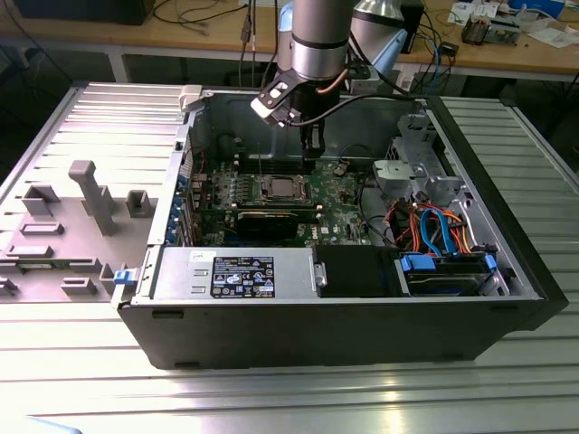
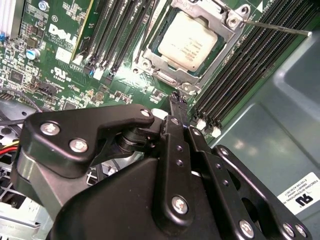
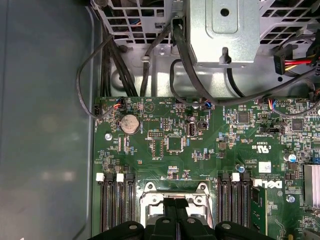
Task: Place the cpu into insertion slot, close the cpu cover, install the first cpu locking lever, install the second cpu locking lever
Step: 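Close the cpu cover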
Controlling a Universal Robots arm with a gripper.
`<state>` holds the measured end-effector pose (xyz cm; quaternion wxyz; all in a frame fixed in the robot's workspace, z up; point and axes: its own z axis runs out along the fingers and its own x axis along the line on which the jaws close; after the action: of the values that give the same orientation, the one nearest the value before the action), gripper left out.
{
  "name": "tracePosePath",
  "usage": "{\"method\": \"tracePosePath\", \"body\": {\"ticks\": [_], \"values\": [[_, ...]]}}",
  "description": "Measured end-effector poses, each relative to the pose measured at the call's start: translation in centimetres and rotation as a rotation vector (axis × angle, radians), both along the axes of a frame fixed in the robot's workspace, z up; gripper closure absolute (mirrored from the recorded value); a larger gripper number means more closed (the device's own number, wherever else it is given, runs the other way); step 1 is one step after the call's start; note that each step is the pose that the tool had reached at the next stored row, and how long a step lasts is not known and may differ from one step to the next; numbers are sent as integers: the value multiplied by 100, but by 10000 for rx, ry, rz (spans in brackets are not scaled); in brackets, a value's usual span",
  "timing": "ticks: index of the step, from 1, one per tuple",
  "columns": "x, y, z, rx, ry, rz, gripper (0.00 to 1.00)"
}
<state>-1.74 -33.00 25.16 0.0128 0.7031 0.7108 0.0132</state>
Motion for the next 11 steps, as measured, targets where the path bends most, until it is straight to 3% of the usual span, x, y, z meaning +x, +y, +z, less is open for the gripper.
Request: {"method": "tracePosePath", "body": {"ticks": [11], "values": [[-183,-5,-16,28,0,31,89]]}}
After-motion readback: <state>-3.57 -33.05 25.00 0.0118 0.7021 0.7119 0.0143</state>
